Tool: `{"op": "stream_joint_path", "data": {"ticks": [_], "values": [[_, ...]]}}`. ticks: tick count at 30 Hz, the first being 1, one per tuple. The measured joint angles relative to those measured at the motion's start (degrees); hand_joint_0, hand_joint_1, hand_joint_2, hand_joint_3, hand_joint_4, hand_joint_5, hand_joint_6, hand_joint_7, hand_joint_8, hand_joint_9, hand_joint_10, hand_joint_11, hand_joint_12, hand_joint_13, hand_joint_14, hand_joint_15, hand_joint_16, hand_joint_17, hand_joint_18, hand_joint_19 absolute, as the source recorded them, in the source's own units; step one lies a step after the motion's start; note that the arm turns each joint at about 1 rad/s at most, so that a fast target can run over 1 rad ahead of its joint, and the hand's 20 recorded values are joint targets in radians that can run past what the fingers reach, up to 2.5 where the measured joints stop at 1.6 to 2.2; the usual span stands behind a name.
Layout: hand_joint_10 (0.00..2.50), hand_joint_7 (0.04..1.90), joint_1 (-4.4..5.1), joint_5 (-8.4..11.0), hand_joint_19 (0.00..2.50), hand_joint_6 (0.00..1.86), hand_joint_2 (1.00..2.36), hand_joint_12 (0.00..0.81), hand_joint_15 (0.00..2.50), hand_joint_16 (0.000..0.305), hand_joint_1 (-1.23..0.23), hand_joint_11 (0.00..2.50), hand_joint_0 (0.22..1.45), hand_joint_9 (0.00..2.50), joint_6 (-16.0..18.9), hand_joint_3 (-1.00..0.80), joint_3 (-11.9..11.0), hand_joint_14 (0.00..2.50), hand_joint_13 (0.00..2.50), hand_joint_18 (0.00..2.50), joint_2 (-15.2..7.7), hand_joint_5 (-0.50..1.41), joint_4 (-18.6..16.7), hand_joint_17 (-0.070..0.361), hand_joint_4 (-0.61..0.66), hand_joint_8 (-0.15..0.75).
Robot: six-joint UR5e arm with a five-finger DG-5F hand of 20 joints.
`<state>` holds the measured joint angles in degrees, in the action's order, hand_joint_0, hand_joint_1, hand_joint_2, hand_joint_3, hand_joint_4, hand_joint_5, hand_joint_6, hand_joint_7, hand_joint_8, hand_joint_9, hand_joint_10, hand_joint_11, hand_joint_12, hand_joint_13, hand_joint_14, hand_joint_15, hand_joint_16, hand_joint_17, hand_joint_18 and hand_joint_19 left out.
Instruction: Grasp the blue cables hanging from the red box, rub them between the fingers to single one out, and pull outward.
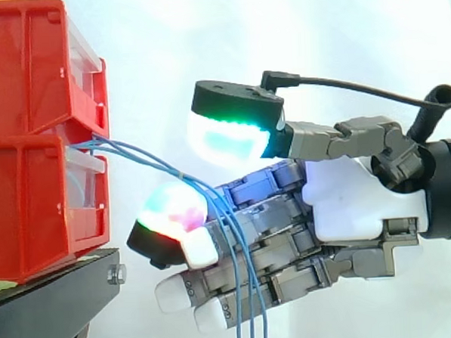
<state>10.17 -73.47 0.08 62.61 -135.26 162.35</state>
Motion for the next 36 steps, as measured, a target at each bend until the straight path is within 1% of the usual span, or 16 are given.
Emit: {"op": "stream_joint_path", "data": {"ticks": [2,3,4,6,8,11,15,17,19,20,23,26,32,34,36], "values": [[0.01,1.30,-0.04,0.00,0.39,0.55,1.02,0.349,0.35,0.049,-0.72,0.36,0.61,0.90,0.01,-0.26,-0.57,0.01,0.62,0.51,0.00,-0.09,0.95,0.110,0.21,0.276],[0.01,1.25,-0.04,0.00,0.40,0.58,1.01,0.350,0.35,0.049,-0.72,0.37,0.61,0.90,0.01,-0.28,-0.78,0.02,0.62,0.51,0.00,-0.10,1.34,0.109,0.20,0.276],[0.01,1.24,-0.04,-0.01,0.40,0.59,1.01,0.350,0.35,0.049,-0.73,0.38,0.60,0.90,0.03,-0.30,-1.03,0.01,0.62,0.52,0.00,-0.10,1.87,0.109,0.21,0.278],[0.01,1.18,-0.05,-0.01,0.40,0.62,1.01,0.355,0.36,0.049,-0.73,0.39,0.58,0.91,0.06,-0.39,-1.31,0.01,0.64,0.52,0.00,-0.11,2.78,0.110,0.22,0.282],[0.01,1.09,-0.05,-0.03,0.40,0.67,1.00,0.355,0.36,0.049,-0.70,0.39,0.57,0.93,0.07,-0.46,-1.43,0.01,0.65,0.55,0.00,-0.11,3.33,0.111,0.22,0.287],[0.01,1.09,-0.06,0.03,0.40,0.68,1.00,0.358,0.37,0.049,-0.67,0.40,0.56,0.95,0.09,-0.48,-1.50,0.02,0.67,0.56,0.00,-0.11,3.77,0.111,0.22,0.288],[0.02,1.09,-0.06,0.18,0.41,0.68,1.00,0.361,0.37,0.049,-0.65,0.40,0.56,0.97,0.09,-0.46,-1.51,0.02,0.67,0.56,0.19,-0.10,3.94,0.110,0.22,0.293],[0.01,1.08,-0.05,0.22,0.41,0.71,1.01,0.359,0.36,0.049,-0.65,0.42,0.58,0.97,0.05,-0.43,-1.52,0.02,0.68,0.57,0.37,-0.11,3.96,0.109,0.21,0.296],[0.01,1.03,0.02,0.26,0.41,0.78,1.01,0.358,0.37,0.048,-0.66,0.42,0.59,0.98,-0.03,-0.39,-1.54,0.01,0.68,0.57,0.71,-0.12,4.01,0.108,0.18,0.293],[0.01,1.07,0.06,0.29,0.41,0.79,1.01,0.358,0.37,0.048,-0.66,0.43,0.59,0.97,-0.08,-0.37,-1.55,0.01,0.68,0.57,0.86,-0.13,4.05,0.108,0.16,0.293],[0.01,1.05,0.21,0.47,0.42,0.82,1.01,0.359,0.39,0.048,-0.68,0.45,0.59,0.96,-0.23,-0.34,-1.55,0.02,0.68,0.57,1.31,-0.14,4.29,0.109,0.18,0.295],[0.02,1.04,0.33,0.93,0.42,0.84,1.01,0.360,0.40,0.048,-0.72,0.48,0.59,0.95,-0.23,-0.29,-1.54,0.02,0.68,0.58,1.60,-0.15,4.69,0.109,0.18,0.297],[0.02,1.04,0.45,1.34,0.42,0.87,1.01,0.364,0.39,0.048,-0.78,0.49,0.60,0.94,-0.04,-0.27,-1.55,0.02,0.67,0.58,1.77,-0.16,5.86,0.109,0.17,0.303],[0.02,1.12,0.46,1.35,0.41,0.88,1.01,0.364,0.39,0.048,-0.82,0.51,0.62,0.92,-0.01,-0.26,-1.55,0.02,0.67,0.60,1.93,-0.16,6.26,0.108,0.12,0.296],[0.02,1.14,0.48,1.36,0.41,0.89,1.02,0.365,0.40,0.048,-0.86,0.53,0.65,0.90,0.00,-0.25,-1.56,0.02,0.66,0.61,2.11,-0.17,6.61,0.108,0.09,0.292]]}}
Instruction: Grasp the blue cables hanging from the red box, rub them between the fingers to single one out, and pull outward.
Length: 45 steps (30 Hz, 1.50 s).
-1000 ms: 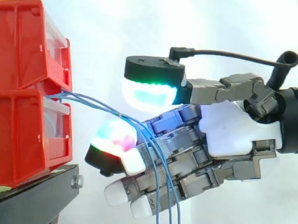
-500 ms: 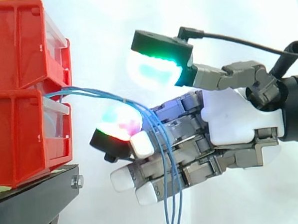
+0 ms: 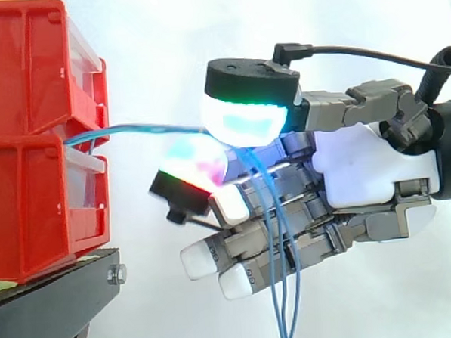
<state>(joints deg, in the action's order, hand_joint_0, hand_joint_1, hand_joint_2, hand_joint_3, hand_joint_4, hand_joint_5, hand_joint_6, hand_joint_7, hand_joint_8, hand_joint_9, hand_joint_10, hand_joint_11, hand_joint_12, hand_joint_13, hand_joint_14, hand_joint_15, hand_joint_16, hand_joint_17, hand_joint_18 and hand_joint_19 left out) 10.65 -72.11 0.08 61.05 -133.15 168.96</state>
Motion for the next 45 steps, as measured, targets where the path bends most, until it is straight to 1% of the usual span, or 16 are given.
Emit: {"op": "stream_joint_path", "data": {"ticks": [2,6,10,12,14,17,20,21,23,27,30,32,35,39,41,45], "values": [[0.02,1.10,0.04,0.02,0.39,0.92,1.02,0.363,0.39,0.048,-0.91,0.55,0.69,0.88,0.01,-0.27,-0.02,0.02,0.66,0.63,0.21,-0.18,0.35,0.108,0.08,0.289],[0.02,1.02,0.11,0.00,0.40,0.93,1.01,0.361,0.40,0.048,-0.91,0.54,0.71,0.87,0.01,-0.33,-0.05,0.02,0.66,0.64,0.53,-0.18,1.18,0.107,0.08,0.283],[0.02,1.01,0.15,-0.04,0.42,0.93,1.01,0.359,0.40,0.047,-0.90,0.55,0.68,0.92,-0.02,-0.41,-0.12,0.02,0.67,0.64,0.66,-0.17,1.43,0.106,0.12,0.286],[0.02,1.00,0.15,-0.02,0.43,0.92,1.00,0.358,0.41,0.047,-0.86,0.55,0.65,0.94,-0.05,-0.44,-0.12,0.02,0.68,0.65,0.67,-0.17,1.45,0.105,0.13,0.290],[0.02,1.00,0.16,0.01,0.46,0.91,1.00,0.363,0.42,0.047,-0.79,0.54,0.58,0.98,-0.06,-0.50,-0.12,0.02,0.69,0.65,0.68,-0.16,1.48,0.107,0.14,0.298],[0.02,1.02,0.23,0.13,0.47,0.88,1.00,0.375,0.42,0.050,-0.67,0.54,0.53,1.02,-0.07,-0.50,-0.13,0.02,0.72,0.67,0.70,-0.15,1.51,0.113,0.15,0.312],[0.02,1.04,0.24,0.25,0.48,0.86,1.00,0.383,0.42,0.051,-0.58,0.53,0.52,1.04,-0.08,-0.50,-0.14,0.02,0.73,0.69,0.70,-0.14,1.49,0.115,0.15,0.310],[0.02,1.04,0.24,0.27,0.48,0.86,1.00,0.383,0.42,0.052,-0.52,0.53,0.51,1.05,-0.08,-0.50,-0.14,0.02,0.74,0.69,0.70,-0.14,1.48,0.117,0.14,0.311],[0.02,1.05,0.24,0.28,0.49,0.85,1.00,0.378,0.43,0.051,-0.48,0.52,0.54,1.06,-0.08,-0.50,-0.13,0.02,0.74,0.68,0.70,-0.14,1.47,0.115,0.14,0.309],[0.02,1.11,0.29,0.33,0.50,0.85,1.01,0.369,0.43,0.049,-0.53,0.53,0.59,1.07,-0.08,-0.37,-0.14,0.02,0.74,0.66,0.70,-0.13,1.53,0.110,0.13,0.307],[0.02,1.15,0.27,0.34,0.49,0.86,1.02,0.378,0.44,0.050,-0.59,0.55,0.59,1.05,-0.08,-0.25,-0.13,0.02,0.75,0.68,0.69,-0.14,1.54,0.112,0.14,0.315],[0.02,1.10,0.26,0.36,0.46,0.88,1.01,0.400,0.42,0.055,-0.66,0.54,0.59,1.04,-0.08,-0.17,-0.13,0.02,0.76,0.72,0.70,-0.14,1.56,0.124,0.14,0.332],[0.02,1.06,0.26,0.37,0.46,0.90,1.02,0.394,0.43,0.054,-0.73,0.56,0.60,1.01,-0.08,-0.12,-0.12,0.02,0.75,0.72,0.69,-0.15,1.68,0.122,0.12,0.329],[0.02,1.07,0.19,0.28,0.46,0.92,1.02,0.366,0.43,0.049,-0.83,0.57,0.63,0.94,-0.03,-0.14,-0.09,0.02,0.69,0.66,0.70,-0.16,2.23,0.110,0.02,0.292],[0.02,1.09,0.18,0.25,0.44,0.93,1.02,0.355,0.42,0.048,-0.87,0.56,0.67,0.91,-0.01,-0.19,-0.10,0.02,0.67,0.65,0.70,-0.17,2.48,0.108,-0.01,0.275],[0.02,1.10,0.17,0.22,0.43,0.93,1.01,0.349,0.42,0.047,-0.90,0.56,0.72,0.90,0.01,-0.31,-0.09,0.02,0.67,0.64,0.69,-0.18,2.99,0.105,-0.04,0.268]]}}
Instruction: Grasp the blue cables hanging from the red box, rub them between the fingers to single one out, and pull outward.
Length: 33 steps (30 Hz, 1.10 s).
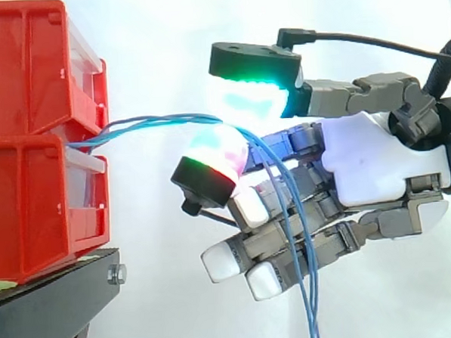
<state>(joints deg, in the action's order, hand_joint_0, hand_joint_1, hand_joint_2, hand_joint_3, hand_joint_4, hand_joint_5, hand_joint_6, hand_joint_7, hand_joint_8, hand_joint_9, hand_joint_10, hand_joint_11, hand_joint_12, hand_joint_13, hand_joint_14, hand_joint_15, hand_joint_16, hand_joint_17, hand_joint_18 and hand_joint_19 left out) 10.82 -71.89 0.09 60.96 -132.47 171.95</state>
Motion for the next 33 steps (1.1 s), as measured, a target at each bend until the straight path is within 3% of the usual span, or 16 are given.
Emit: {"op": "stream_joint_path", "data": {"ticks": [6,13,18,24,33], "values": [[0.02,1.00,0.00,-0.01,0.43,0.93,1.00,0.340,0.42,0.045,-0.88,0.56,0.73,0.90,0.00,-0.50,0.01,0.02,0.68,0.65,0.01,-0.18,0.33,0.102,0.00,0.257],[0.02,1.00,-0.12,-0.06,0.45,0.91,1.00,0.373,0.44,0.051,-0.81,0.56,0.48,1.01,0.01,-0.50,0.02,0.02,0.75,0.72,0.00,-0.15,0.89,0.115,0.11,0.295],[0.02,1.01,-0.29,-0.09,0.45,0.90,1.00,0.408,0.44,0.058,-0.69,0.54,0.42,1.06,0.09,-0.50,0.03,0.02,0.79,0.78,0.06,-0.14,1.38,0.131,0.13,0.326],[0.02,1.09,-0.42,-0.11,0.52,0.88,1.00,0.367,0.48,0.049,-0.56,0.56,0.55,1.08,0.17,-0.50,0.04,0.02,0.79,0.71,0.95,-0.14,3.41,0.111,0.10,0.297],[0.02,1.14,-0.69,-0.03,0.49,0.91,1.02,0.379,0.47,0.051,-0.79,0.58,0.61,1.04,0.16,-0.14,-0.03,0.02,0.79,0.74,1.65,-0.14,5.59,0.116,0.07,0.311]]}}
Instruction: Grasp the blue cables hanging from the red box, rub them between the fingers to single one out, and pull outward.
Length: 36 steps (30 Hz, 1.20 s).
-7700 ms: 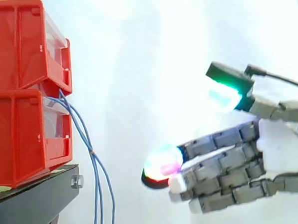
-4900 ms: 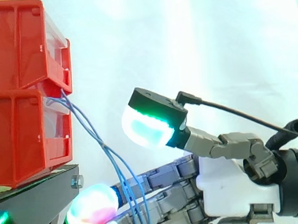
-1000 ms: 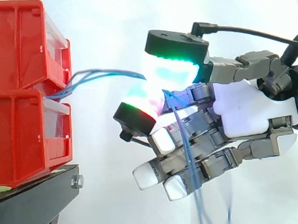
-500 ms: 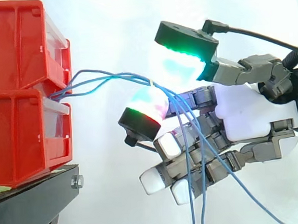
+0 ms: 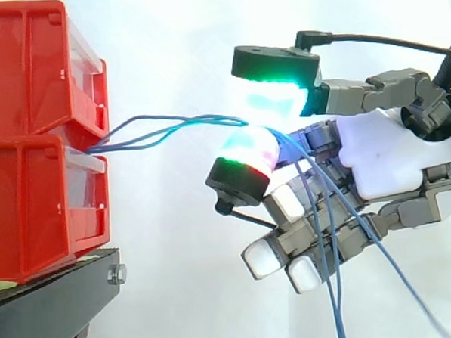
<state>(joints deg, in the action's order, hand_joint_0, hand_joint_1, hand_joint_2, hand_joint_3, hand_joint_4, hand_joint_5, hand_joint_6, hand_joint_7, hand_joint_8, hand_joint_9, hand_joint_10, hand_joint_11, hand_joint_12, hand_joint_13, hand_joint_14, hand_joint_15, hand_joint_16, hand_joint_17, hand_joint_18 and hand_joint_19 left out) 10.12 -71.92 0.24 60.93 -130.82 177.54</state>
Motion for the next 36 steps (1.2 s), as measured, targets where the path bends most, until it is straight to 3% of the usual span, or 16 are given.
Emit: {"op": "stream_joint_path", "data": {"ticks": [5,6,9,14,18,26,32,36], "values": [[0.02,1.08,-0.26,0.08,0.48,0.93,1.02,0.352,0.47,0.047,-0.86,0.58,0.66,0.97,-0.12,-0.23,-0.01,0.02,0.74,0.69,0.02,-0.16,-0.06,0.105,0.00,0.273],[0.02,1.05,-0.36,0.06,0.45,0.93,1.01,0.345,0.45,0.046,-0.91,0.59,0.72,0.96,-0.13,-0.36,-0.01,0.02,0.73,0.69,0.02,-0.17,-0.09,0.103,-0.03,0.262],[0.02,1.03,-0.63,0.02,0.44,0.93,1.00,0.337,0.45,0.044,-0.90,0.57,0.76,0.95,-0.15,-0.49,-0.01,0.02,0.73,0.69,0.03,-0.17,-0.12,0.100,-0.06,0.257],[0.02,1.09,-1.07,-0.10,0.44,0.93,1.00,0.332,0.45,0.043,-0.91,0.58,0.74,0.98,-0.22,-0.50,0.00,0.02,0.75,0.71,0.03,-0.16,-0.16,0.097,-0.07,0.253],[0.02,1.03,-1.35,-0.21,0.47,0.93,1.00,0.334,0.48,0.043,-0.89,0.59,0.66,1.03,-0.24,-0.50,0.00,0.02,0.78,0.72,0.03,-0.15,-0.17,0.096,0.02,0.252],[0.02,1.06,-1.54,-0.24,0.50,0.90,1.00,0.402,0.50,0.056,-0.65,0.56,0.43,1.14,-0.24,-0.50,-0.01,0.02,0.87,0.82,0.04,-0.13,-0.05,0.125,0.08,0.312],[0.02,1.09,-1.64,-0.27,0.53,0.89,1.00,0.394,0.51,0.054,-0.53,0.56,0.46,1.15,-0.24,-0.50,-0.02,0.02,0.88,0.81,0.04,-0.12,0.07,0.122,0.08,0.309],[0.02,1.14,-1.77,-0.33,0.57,0.88,1.01,0.363,0.52,0.047,-0.63,0.58,0.58,1.13,-0.24,-0.43,-0.19,0.02,0.86,0.75,0.03,-0.13,0.12,0.106,0.07,0.283]]}}
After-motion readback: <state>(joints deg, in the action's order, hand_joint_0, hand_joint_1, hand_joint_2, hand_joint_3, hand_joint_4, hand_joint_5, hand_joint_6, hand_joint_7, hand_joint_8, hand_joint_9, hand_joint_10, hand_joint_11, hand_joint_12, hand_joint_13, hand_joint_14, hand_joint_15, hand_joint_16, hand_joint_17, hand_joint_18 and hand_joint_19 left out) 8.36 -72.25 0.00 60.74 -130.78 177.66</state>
